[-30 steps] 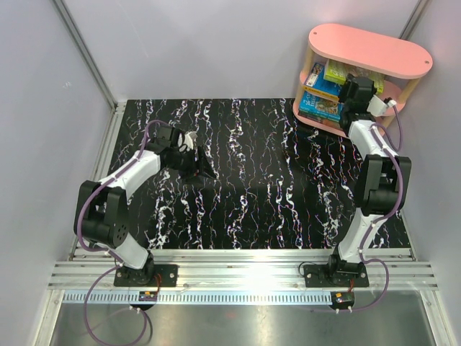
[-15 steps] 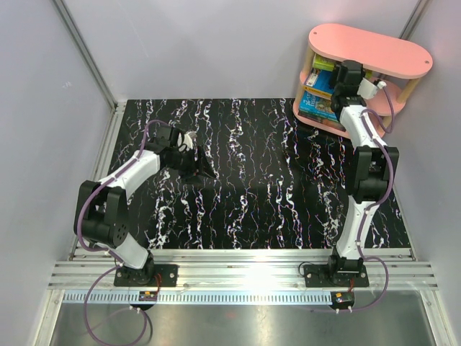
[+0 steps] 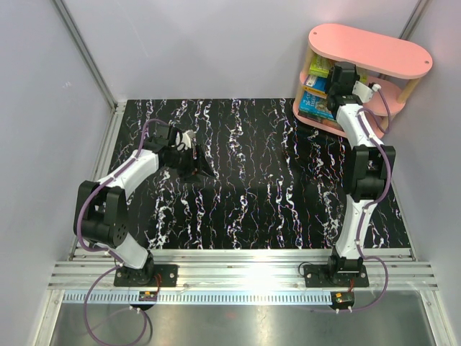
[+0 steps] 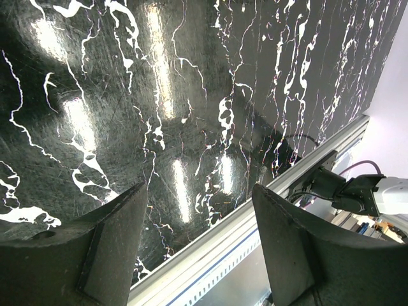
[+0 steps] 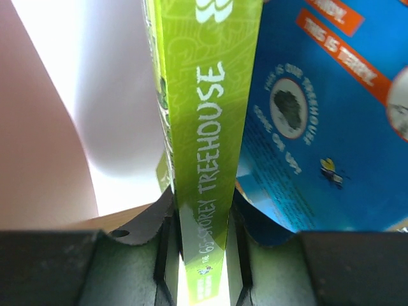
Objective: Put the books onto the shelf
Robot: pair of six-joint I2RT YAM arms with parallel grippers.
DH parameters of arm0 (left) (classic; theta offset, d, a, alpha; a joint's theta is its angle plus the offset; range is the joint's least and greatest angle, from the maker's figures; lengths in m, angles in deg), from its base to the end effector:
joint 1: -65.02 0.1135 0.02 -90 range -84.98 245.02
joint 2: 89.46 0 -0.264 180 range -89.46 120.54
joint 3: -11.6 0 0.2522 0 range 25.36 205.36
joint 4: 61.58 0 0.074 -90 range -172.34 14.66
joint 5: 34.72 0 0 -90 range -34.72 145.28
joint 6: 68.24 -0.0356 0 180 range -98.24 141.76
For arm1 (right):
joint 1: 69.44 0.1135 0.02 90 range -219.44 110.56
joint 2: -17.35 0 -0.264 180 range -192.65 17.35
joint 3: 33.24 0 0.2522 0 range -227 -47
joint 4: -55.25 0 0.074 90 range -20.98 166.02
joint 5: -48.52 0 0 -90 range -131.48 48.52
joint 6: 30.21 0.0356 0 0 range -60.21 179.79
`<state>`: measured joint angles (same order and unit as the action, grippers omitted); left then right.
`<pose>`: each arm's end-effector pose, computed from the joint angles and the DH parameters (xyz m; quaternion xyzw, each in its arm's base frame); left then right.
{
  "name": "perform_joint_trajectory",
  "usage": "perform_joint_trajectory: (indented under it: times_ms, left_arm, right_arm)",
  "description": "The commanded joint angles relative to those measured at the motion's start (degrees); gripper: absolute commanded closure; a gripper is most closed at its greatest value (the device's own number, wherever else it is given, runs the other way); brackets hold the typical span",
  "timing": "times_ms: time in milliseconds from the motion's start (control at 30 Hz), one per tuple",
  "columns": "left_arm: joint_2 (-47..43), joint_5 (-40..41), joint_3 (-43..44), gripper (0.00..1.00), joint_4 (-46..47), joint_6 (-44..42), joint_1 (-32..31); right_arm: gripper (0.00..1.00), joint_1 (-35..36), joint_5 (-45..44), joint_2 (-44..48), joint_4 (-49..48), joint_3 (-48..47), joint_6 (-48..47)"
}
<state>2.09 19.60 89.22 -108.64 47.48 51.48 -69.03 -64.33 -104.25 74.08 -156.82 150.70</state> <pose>0.3080 -0.0955 0.2267 -0.0215 0.9245 -0.3595 0.1249 0.5127 -0.0102 0.3161 0.6421 0.4703 0.3065 0.5220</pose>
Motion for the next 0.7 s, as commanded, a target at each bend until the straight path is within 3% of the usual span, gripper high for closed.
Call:
perform_joint_trajectory:
  times_ms: [0,233,333,367,500,600,667]
  left_arm:
    - [-0.14,-0.35,1.98,0.31,1.39,-0.4,0.44]
    - [-0.4,-0.35,1.54,0.31,1.48,-0.31,0.44]
    - [-0.41,-0.27,1.36,0.31,1.66,-0.23,0.27]
    - [-0.32,-0.27,1.36,0.31,1.66,-0.23,0.27]
    - [-0.4,-0.35,1.27,0.31,1.83,-0.14,0.27]
    - [-0.41,-0.27,1.1,0.31,1.83,0.04,0.18]
    - [-0.41,-0.35,1.1,0.31,2.01,0.04,0.09]
  right_arm:
    - [1.0,3.72,5.53,2.86,0.65,-3.04,-0.04]
    - [0.98,4.34,8.08,4.35,0.04,1.18,2.42]
    - [0.81,4.52,9.22,4.62,0.3,1.71,2.6]
    - [0.69,4.69,9.66,4.79,0.56,1.63,2.51]
    - [0.38,4.69,10.98,5.23,0.48,1.89,3.21]
    - [0.3,4.78,11.86,5.24,1.18,0.93,3.13]
    - [0.3,4.69,12.56,5.15,1.36,-0.22,3.3]
